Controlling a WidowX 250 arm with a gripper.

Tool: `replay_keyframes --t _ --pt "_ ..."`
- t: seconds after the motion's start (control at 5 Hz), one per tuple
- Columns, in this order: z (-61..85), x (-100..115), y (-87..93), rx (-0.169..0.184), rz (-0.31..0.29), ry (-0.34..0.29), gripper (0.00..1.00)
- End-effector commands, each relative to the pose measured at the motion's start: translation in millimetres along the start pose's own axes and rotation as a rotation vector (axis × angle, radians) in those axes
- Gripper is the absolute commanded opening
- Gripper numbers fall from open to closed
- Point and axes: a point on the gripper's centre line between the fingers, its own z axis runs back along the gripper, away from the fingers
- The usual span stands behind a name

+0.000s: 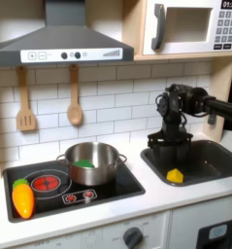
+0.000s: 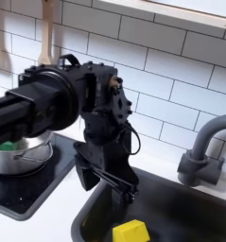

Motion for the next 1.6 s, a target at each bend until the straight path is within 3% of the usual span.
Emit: replay_keyframes --t 0.0,0.2,0.6,1.0,1.4 --pt "16.4 -10 24.4 0.032 0.066 -0.028 1.0" --pt "15.8 -11 36.7 0.042 0.105 -0.032 1.0" --pt "19.3 -12 58.9 0.099 0.181 -0.065 1.0" --pt "23.1 -11 76.5 0.118 0.216 -0.074 1.0" --pt "21.8 -3 106.8 0.141 0.271 -0.075 1.0"
